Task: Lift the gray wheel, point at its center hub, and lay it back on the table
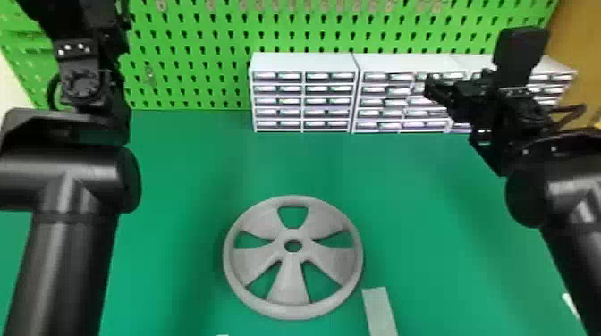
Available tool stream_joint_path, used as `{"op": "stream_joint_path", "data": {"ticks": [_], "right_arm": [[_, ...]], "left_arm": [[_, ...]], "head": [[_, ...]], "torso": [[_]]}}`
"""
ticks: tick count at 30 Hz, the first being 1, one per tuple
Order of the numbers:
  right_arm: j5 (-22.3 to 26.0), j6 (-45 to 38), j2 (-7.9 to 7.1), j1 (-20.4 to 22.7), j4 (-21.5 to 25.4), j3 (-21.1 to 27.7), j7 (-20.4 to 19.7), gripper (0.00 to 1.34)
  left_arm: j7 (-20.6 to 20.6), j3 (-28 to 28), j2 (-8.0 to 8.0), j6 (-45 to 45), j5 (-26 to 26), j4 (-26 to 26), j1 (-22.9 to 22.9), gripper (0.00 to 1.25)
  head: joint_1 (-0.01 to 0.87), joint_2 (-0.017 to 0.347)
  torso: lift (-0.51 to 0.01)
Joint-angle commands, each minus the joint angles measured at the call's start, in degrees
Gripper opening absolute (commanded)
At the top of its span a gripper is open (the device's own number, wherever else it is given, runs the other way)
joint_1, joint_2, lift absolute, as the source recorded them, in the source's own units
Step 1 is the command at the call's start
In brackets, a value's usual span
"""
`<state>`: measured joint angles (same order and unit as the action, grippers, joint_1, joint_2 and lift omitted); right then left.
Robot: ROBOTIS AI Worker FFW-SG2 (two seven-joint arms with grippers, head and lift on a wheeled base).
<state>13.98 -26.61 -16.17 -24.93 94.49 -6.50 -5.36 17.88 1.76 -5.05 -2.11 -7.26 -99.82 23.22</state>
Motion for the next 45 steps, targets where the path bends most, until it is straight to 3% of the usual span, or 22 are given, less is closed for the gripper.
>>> {"op": "stream_joint_path", "data": {"ticks": [1,8,16,20,23,27,32,38,45], "right_arm": [[0.0,0.0,0.08,0.3,0.0,-0.3,0.0,1.13],[-0.2,0.0,0.43,0.7,0.0,-1.0,0.0,1.12],[-0.2,0.0,0.43,1.0,-0.1,-1.1,0.0,1.13],[-0.2,0.0,0.43,1.0,-0.2,-1.0,0.0,1.12],[-0.2,0.0,0.43,1.1,-0.3,-1.0,0.0,1.13],[-0.2,0.0,0.43,1.1,-0.4,-1.0,0.0,1.12],[-0.2,0.0,0.43,1.2,-0.5,-1.2,0.0,1.12],[0.0,0.0,0.52,1.4,-0.8,-1.3,0.0,1.12],[0.2,0.0,0.61,1.3,-1.1,-1.6,0.0,1.13]], "left_arm": [[3.0,0.0,1.35,0.0,-3.4,-2.6,-1.6,0.74],[11.6,-0.3,2.94,0.0,-6.3,-5.9,-3.0,0.74],[27.6,-3.7,3.82,0.1,-10.9,-7.2,-4.8,0.74],[28.6,-3.3,3.82,-0.1,-11.2,-7.3,-5.2,0.74],[28.4,-2.9,3.82,-1.2,-10.8,-7.6,-5.6,0.74],[22.5,-1.5,3.73,-5.1,-9.8,-9.4,-5.9,0.74],[18.2,-0.7,3.73,-7.6,-9.6,-10.0,-6.7,0.74],[15.5,0.0,3.73,-7.9,-8.6,-10.0,-7.9,0.74],[6.6,5.9,3.64,-8.2,-1.4,-9.1,-9.6,0.74]], "head": [[0.692,0.048],[0.692,0.048],[0.692,0.048],[0.692,0.048],[0.692,0.048],[0.692,0.048],[0.692,0.048],[0.692,0.048],[0.692,0.048]], "torso": [[-0.096],[-0.096],[-0.096],[-0.096],[-0.096],[-0.096],[-0.096],[-0.096],[-0.096]]}}
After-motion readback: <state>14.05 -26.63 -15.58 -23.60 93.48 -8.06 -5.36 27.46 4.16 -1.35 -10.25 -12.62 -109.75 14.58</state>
